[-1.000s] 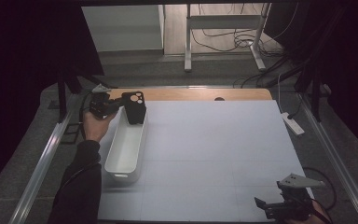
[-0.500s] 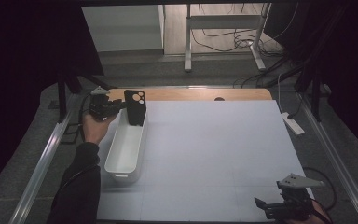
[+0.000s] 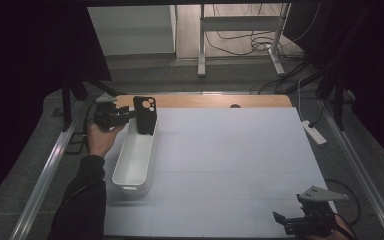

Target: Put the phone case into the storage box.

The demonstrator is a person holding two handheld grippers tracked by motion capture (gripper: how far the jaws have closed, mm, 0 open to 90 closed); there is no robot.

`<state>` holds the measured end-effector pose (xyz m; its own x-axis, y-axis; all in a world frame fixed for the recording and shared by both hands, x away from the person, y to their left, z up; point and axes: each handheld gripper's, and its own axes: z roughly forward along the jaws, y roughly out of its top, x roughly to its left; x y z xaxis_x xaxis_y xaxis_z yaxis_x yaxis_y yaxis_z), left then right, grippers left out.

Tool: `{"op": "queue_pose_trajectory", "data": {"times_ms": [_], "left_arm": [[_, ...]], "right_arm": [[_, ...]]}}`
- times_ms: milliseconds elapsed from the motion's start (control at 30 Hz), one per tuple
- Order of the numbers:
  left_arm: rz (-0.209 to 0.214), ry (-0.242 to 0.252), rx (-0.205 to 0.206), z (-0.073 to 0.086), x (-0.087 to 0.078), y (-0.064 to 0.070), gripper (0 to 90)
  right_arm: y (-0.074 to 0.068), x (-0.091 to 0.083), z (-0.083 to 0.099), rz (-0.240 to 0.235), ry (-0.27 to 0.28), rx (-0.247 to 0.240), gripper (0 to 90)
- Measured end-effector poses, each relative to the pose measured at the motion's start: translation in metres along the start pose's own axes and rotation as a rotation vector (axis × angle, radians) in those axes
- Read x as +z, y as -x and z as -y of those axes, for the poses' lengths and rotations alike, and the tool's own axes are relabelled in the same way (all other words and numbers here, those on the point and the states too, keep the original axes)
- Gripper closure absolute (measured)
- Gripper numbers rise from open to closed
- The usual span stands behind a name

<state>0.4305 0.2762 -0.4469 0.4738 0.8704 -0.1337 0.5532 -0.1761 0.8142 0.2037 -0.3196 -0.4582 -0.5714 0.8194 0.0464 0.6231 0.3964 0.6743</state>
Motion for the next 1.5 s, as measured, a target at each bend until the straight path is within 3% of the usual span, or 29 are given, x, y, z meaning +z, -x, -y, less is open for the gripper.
{"op": "queue_pose_trajectory", "data": {"times_ms": [333, 733, 967, 1100, 1233, 1500], "left_arm": [[0.016, -0.007, 0.000, 0.001, -0.005, 0.007, 44.2], [0.041, -0.024, -0.032, 0.006, -0.013, 0.014, 22.7], [0.061, -0.034, -0.008, 0.008, -0.020, 0.022, 13.6], [0.069, -0.035, 0.006, 0.009, -0.024, 0.027, 11.8], [0.105, -0.013, -0.003, 0.011, -0.033, 0.031, 9.2], [0.119, -0.015, -0.003, 0.016, -0.042, 0.037, 4.7]], "right_arm": [[0.000, 0.000, 0.000, 0.000, 0.001, 0.000, 0.9], [0.000, 0.000, 0.000, -0.001, 0.001, -0.001, 0.9], [0.000, 0.000, 0.000, -0.001, 0.002, 0.000, 0.7], [0.000, -0.001, 0.000, -0.004, 0.004, 0.000, 0.0], [0.001, -0.001, 0.000, -0.003, 0.008, 0.009, 0.0], [0.001, -0.001, 0.000, 0.001, 0.005, 0.016, 0.0]]}}
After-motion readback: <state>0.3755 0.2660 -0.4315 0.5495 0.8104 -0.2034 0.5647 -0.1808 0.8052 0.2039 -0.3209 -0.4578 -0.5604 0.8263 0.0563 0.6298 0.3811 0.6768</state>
